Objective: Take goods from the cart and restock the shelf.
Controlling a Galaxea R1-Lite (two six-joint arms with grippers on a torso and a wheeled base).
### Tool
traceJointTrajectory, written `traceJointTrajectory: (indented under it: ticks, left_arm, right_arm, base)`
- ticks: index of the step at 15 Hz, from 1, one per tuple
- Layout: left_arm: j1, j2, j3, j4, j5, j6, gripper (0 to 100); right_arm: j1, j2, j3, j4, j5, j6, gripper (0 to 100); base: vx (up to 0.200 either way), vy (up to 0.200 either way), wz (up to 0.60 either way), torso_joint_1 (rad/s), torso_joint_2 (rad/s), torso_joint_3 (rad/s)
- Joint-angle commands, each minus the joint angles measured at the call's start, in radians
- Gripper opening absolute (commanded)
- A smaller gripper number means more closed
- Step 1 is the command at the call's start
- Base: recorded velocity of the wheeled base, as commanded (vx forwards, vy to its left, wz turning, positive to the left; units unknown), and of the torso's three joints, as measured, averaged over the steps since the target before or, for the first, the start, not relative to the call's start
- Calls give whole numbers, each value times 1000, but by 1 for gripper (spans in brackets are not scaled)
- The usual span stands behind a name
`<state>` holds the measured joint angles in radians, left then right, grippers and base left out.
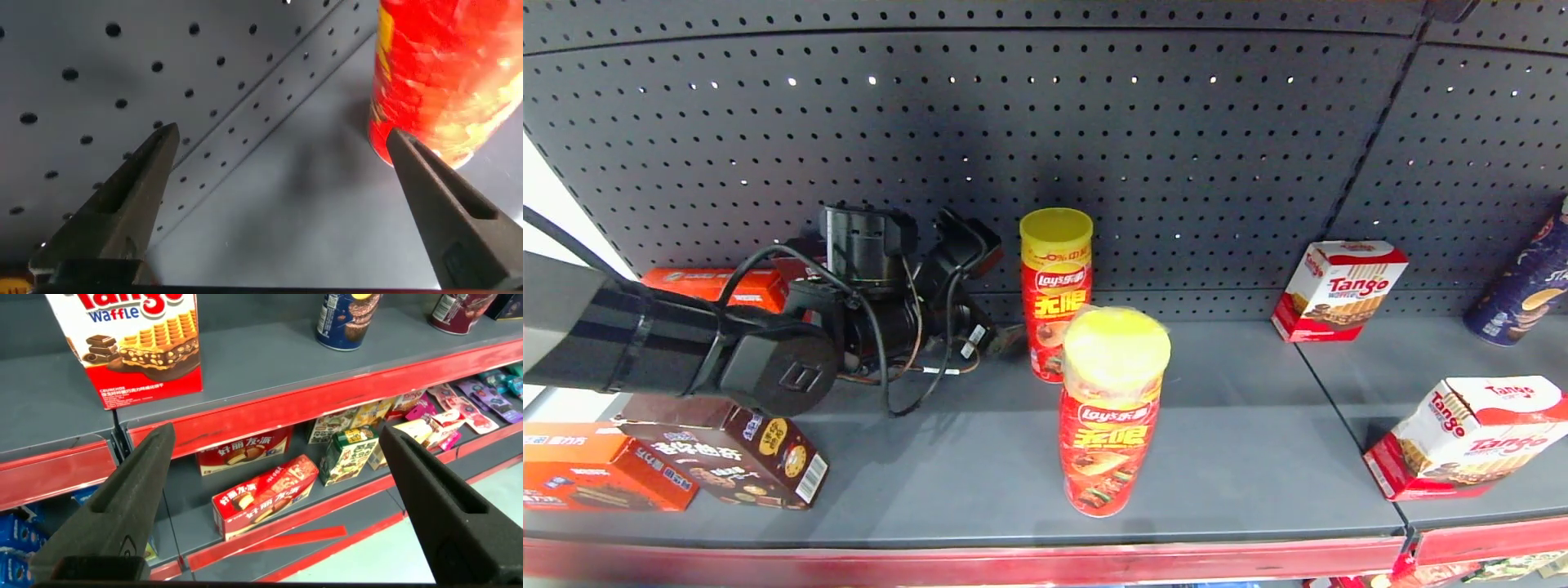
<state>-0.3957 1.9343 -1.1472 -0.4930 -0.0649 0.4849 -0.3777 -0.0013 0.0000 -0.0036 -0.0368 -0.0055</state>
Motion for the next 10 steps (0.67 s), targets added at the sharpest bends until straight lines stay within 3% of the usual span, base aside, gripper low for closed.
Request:
traceJointTrajectory:
  ticks: [1,6,7,8,9,10]
  left_arm:
    - [-2,22,-19,-1,0,0,100]
    - [-5,28,-12,-1,4,-2,100]
    - [-3,26,-9,-2,4,-15,100]
    - [-3,23,-9,-9,5,-42,100]
    - [-11,20,-11,-19,30,-109,100]
    - [-23,15,-9,-38,48,-144,100]
  right_arm:
    - [0,1,0,1,0,-1,100]
    - [0,1,0,1,0,-1,100]
    - [0,1,0,1,0,-1,100]
    - [-1,1,0,-1,0,-1,100]
    - [0,1,0,1,0,-1,100]
    - [-1,1,0,-1,0,-1,100]
  base:
    - [0,0,0,0,0,0]
    - [0,0,0,0,0,0]
    - [0,0,0,0,0,0]
    - [0,0,0,0,0,0]
    - [0,0,0,0,0,0]
    - [0,0,0,0,0,0]
